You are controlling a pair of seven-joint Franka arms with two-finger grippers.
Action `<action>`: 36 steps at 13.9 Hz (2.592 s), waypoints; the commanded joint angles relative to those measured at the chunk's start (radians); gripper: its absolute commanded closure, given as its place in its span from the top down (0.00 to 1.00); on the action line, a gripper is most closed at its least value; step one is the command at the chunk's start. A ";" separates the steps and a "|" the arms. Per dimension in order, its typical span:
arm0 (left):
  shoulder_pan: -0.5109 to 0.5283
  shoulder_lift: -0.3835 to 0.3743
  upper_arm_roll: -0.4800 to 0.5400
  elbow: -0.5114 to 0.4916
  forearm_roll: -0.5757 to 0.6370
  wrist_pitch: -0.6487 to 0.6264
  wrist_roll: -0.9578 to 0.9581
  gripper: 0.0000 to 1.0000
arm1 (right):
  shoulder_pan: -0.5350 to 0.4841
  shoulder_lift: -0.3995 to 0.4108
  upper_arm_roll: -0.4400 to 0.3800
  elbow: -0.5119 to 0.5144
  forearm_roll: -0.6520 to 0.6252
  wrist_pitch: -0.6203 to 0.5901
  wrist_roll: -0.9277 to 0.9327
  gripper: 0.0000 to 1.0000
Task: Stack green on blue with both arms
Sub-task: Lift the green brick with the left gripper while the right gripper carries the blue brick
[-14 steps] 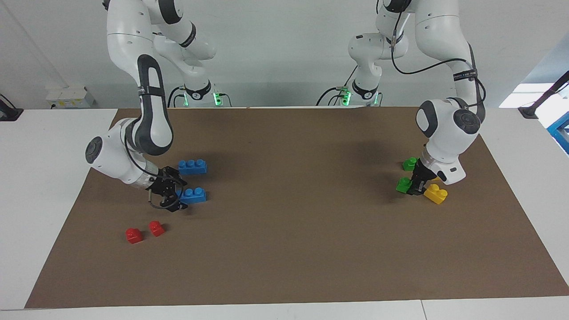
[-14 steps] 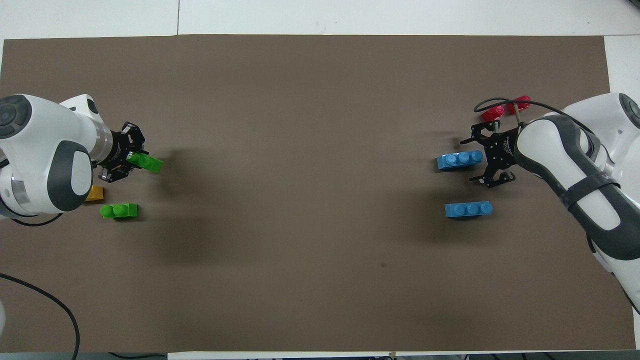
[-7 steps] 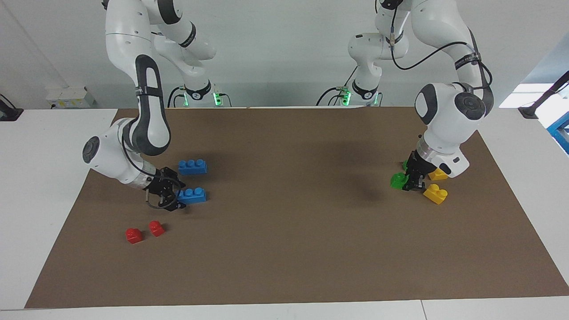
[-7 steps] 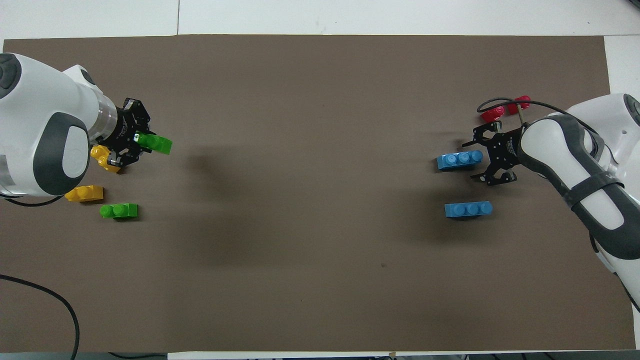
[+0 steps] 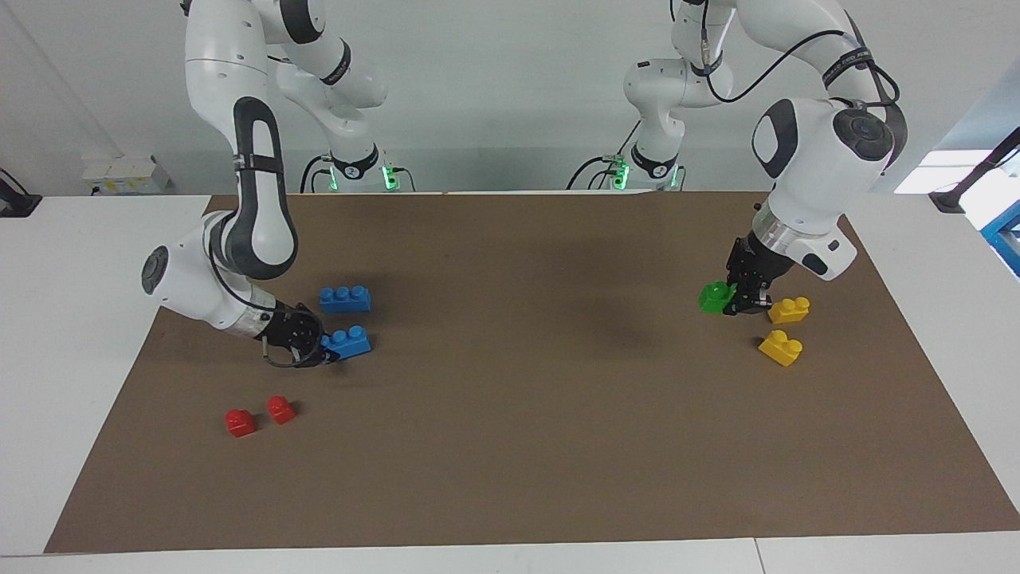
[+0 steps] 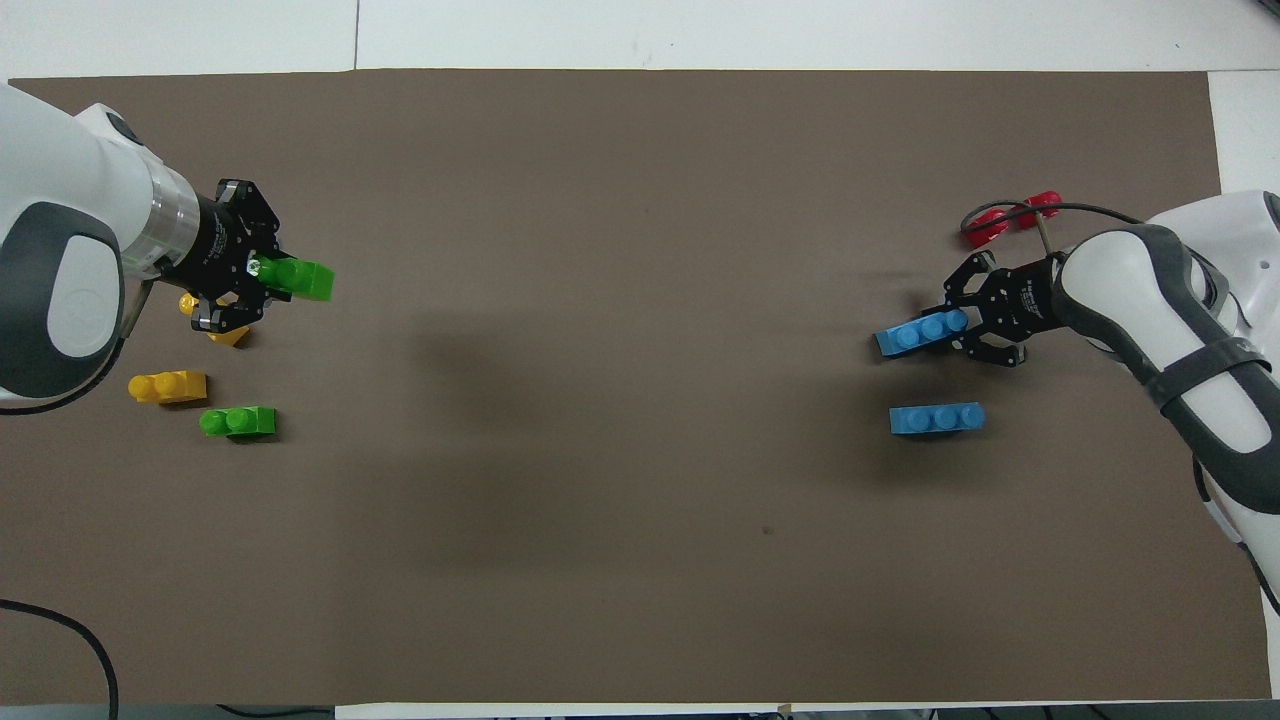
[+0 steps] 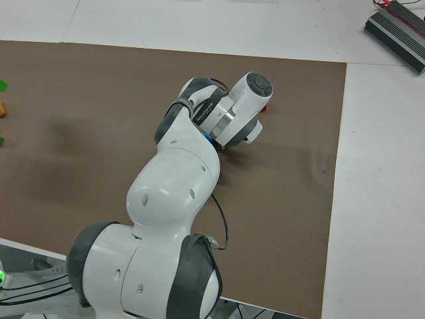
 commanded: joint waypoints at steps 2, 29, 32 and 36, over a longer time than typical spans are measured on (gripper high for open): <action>-0.006 -0.026 0.003 0.005 -0.024 -0.040 -0.023 0.00 | 0.020 -0.036 0.026 0.085 0.025 -0.109 0.139 0.00; -0.153 -0.087 -0.013 -0.021 -0.033 -0.063 -0.272 0.00 | 0.645 -0.004 0.039 -0.093 0.223 0.525 0.774 0.00; -0.194 -0.105 -0.013 -0.070 -0.030 -0.020 -0.322 0.00 | 0.646 0.008 0.039 -0.095 0.257 0.529 0.751 0.00; -0.278 -0.151 -0.013 -0.195 -0.025 0.101 -0.411 0.00 | 0.665 0.024 0.039 -0.096 0.258 0.561 0.742 0.00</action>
